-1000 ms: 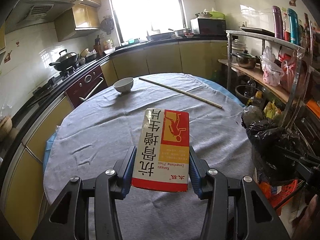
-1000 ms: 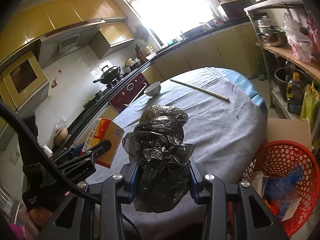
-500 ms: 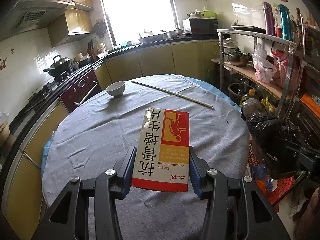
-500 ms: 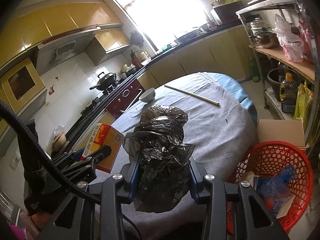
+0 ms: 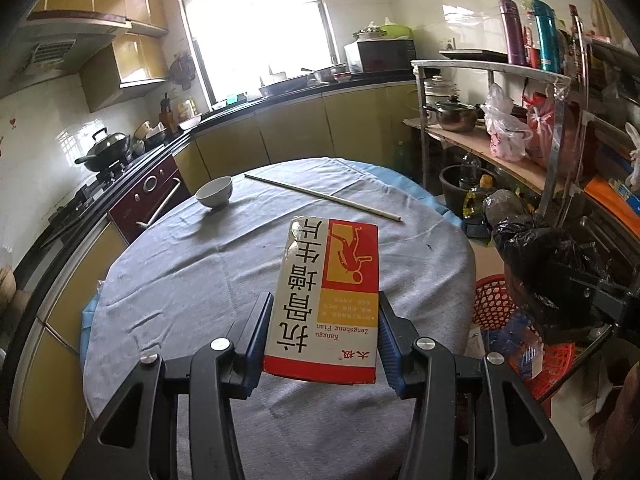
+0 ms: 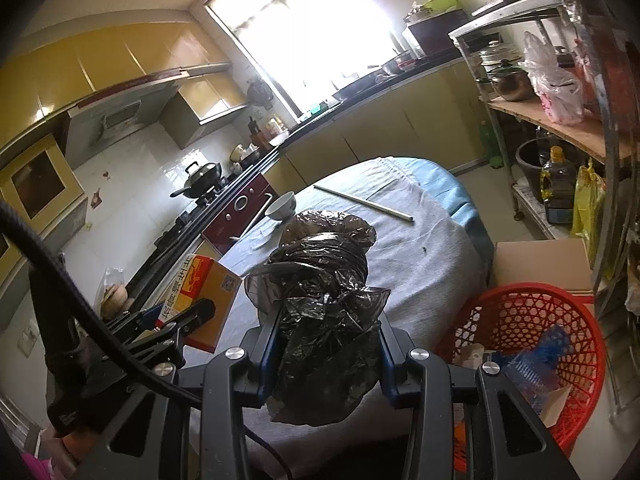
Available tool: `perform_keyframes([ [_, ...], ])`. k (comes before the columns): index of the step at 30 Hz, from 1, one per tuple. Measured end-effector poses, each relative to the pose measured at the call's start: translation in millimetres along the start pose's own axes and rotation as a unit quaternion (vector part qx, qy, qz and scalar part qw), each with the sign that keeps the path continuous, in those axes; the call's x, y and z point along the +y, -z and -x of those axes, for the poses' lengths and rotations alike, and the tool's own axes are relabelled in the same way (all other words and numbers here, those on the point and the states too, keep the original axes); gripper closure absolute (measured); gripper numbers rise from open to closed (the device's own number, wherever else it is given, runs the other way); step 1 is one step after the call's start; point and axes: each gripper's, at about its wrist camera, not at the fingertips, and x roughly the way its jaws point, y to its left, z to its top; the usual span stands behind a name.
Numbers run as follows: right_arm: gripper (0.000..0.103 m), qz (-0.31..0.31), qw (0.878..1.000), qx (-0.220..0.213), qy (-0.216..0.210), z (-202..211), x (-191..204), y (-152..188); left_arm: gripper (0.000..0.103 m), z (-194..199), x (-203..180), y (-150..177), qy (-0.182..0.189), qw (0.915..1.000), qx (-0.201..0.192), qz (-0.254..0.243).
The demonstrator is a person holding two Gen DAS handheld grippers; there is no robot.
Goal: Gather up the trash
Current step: 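Carry the medicine box with the left gripper while the right gripper carries the black bag to the basket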
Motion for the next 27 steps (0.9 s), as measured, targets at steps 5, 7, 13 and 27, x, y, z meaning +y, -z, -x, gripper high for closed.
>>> perform_keyframes([
  [5, 0.06, -0.01, 1.0, -0.008, 0.006, 10, -11, -1, 0.052, 3, -10, -3, 0.005, 0.9999, -0.002, -0.011],
  [7, 0.06, -0.014, 1.0, -0.01, 0.007, 13, -15, 0, 0.052, 3, -14, -4, 0.008, 0.9999, -0.003, -0.015],
  [13, 0.06, -0.026, 0.999, -0.016, 0.013, 23, -26, 0, 0.052, 4, -28, -8, 0.017, 0.9995, -0.004, -0.027],
  [27, 0.06, -0.052, 0.998, -0.028, 0.026, 38, -51, -1, 0.052, 5, -60, -14, 0.04, 0.9973, -0.008, -0.061],
])
